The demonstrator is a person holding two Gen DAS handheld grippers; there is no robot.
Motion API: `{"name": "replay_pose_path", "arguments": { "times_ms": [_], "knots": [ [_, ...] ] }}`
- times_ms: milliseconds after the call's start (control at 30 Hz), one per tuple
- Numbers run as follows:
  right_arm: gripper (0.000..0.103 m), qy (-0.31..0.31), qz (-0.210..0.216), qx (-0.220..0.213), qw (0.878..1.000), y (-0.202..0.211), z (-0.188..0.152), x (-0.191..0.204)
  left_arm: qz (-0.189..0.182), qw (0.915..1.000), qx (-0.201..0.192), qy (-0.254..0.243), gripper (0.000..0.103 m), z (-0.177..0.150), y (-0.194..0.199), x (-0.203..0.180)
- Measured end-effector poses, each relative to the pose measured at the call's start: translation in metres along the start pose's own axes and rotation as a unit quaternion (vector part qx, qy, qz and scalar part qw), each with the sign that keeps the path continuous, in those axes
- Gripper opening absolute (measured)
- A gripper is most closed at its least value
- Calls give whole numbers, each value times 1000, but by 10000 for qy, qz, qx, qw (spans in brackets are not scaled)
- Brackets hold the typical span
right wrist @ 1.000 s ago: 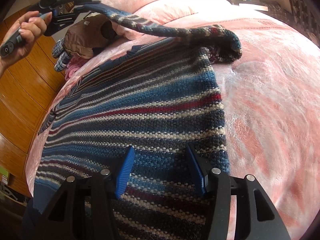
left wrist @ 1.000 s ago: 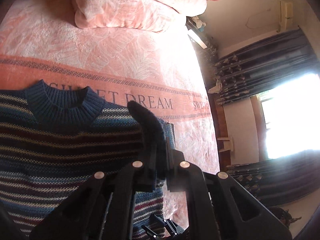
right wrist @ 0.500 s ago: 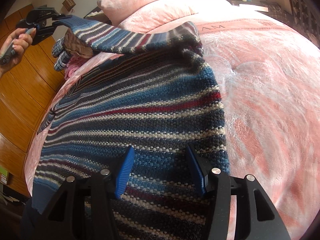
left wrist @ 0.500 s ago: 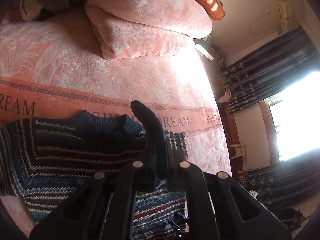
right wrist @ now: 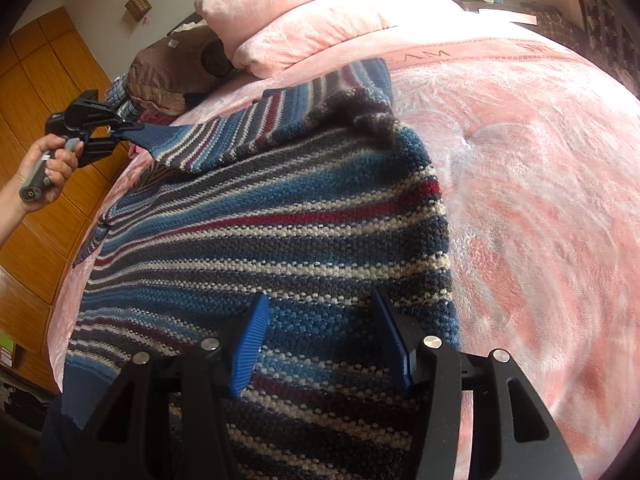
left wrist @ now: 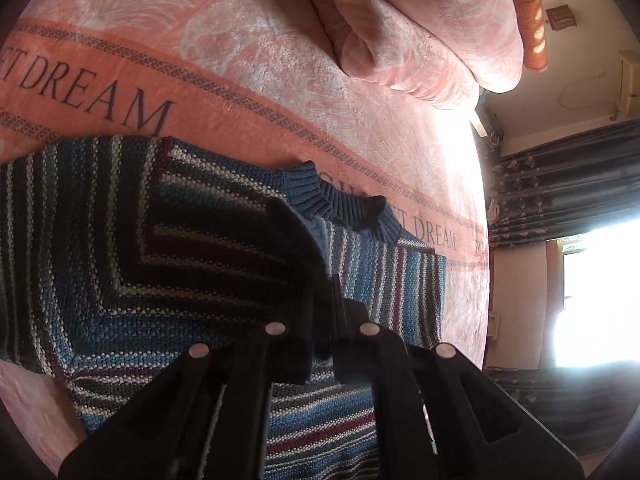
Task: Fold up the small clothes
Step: 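Fold the held sleeve across the sweater body with the left tool, release, then grasp the side edge of the sweater body with the left tool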
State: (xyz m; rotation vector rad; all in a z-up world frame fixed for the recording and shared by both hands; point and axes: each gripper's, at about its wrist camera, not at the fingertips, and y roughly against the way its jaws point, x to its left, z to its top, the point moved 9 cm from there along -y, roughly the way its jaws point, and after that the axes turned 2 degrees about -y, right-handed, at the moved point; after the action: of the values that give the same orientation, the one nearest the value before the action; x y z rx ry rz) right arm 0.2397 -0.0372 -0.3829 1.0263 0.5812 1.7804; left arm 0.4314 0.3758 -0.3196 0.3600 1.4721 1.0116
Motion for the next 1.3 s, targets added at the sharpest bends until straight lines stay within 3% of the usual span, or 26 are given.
{"name": "replay_pose_path", "arguments": {
  "times_ms": [233,333,433,567,633,700,733,833,933,967,1033,1100,1200,1300],
  "knots": [
    [55,33,-44,4,10000,-3,0,2,169,9997,68,167,5,-6,-9,39],
    [55,58,-62,5,10000,-3,-1,2,539,9983,175,96,6,-13,-19,55],
    [55,70,-72,8,9999,-4,-1,3,961,9953,51,58,13,-13,-19,66],
    [56,81,-77,6,9999,-4,-1,3,833,9940,-710,28,32,-8,18,49],
    [56,85,-74,4,9999,-5,-1,3,274,9952,-944,5,44,-13,29,26],
    [58,120,-81,4,9999,-5,-1,4,-341,9970,-700,9,51,-24,15,5],
    [59,146,-92,3,9999,-6,-2,5,-447,9977,-517,26,51,-31,1,0],
    [59,153,-91,5,9998,-5,-2,4,-90,9998,-165,98,49,-46,-36,15],
    [59,168,-103,19,9998,-6,-2,4,-103,9993,-192,315,38,-49,-45,36],
    [59,198,-127,27,9997,-6,-2,4,-192,9987,-239,403,37,-48,-41,38],
    [59,231,-172,61,9996,-5,-2,5,-186,9977,-458,473,46,-46,-22,44],
    [59,181,-215,124,9995,-5,-1,6,-205,9945,-857,568,67,-43,11,55],
    [62,70,-166,212,9996,0,3,14,-323,9821,-1543,1027,85,-48,77,93],
    [62,-84,87,345,9993,4,4,29,-145,9665,-1999,1605,90,-65,142,165]
  ]
}}
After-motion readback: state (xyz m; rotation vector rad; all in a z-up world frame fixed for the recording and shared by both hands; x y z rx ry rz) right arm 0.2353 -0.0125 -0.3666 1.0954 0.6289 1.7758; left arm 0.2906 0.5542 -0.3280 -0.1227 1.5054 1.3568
